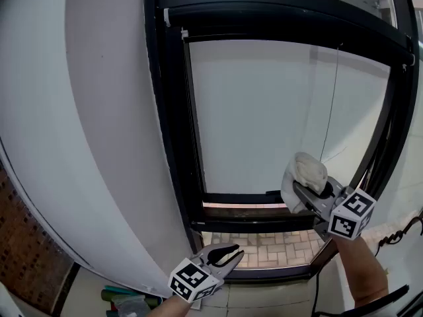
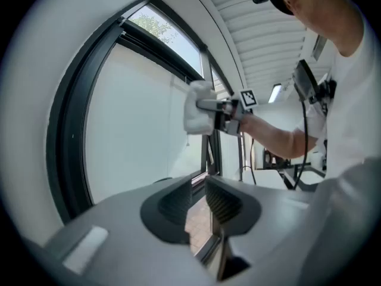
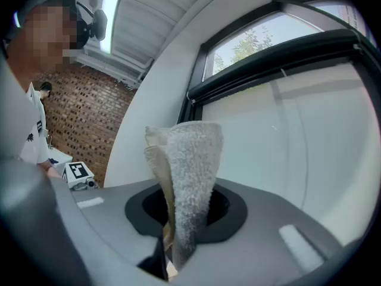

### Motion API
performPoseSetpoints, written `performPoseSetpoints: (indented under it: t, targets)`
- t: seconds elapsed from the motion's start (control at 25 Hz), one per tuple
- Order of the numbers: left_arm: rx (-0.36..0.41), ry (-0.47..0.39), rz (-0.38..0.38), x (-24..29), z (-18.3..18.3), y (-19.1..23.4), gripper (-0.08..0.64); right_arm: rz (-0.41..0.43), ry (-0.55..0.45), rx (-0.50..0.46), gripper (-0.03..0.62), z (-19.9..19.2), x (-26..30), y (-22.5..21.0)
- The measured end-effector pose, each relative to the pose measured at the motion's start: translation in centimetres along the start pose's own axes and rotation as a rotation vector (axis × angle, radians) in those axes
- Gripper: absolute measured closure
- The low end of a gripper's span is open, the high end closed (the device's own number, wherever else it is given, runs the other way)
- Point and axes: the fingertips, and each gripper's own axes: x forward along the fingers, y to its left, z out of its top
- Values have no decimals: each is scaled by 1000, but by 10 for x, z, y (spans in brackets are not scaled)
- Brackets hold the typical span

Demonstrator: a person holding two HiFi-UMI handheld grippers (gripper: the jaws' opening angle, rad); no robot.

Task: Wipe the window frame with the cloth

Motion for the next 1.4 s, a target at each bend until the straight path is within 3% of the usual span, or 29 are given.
performPoseSetpoints:
  t: [0.28,0.44,0.56,0.76,0.96,1.16,1.4]
  targets:
    - [54,4,-98,1,50,-8,471,162,-82,-127,520,143,120,24]
    - [135,10,-168,10,95,-15,471,186,-108,-181,520,212,182,31]
    - [176,-3,-262,16,134,-26,472,176,-105,-176,520,245,218,27]
    - [200,-32,-321,23,177,-31,472,141,-71,-185,520,263,249,8]
    - [175,-37,-369,36,176,-42,473,78,-44,-229,520,264,246,-26]
    - [151,-18,-426,57,162,-57,477,-5,-68,-211,520,272,197,-82]
    - [160,-25,-493,94,170,-80,479,-78,-95,-208,520,282,126,-136]
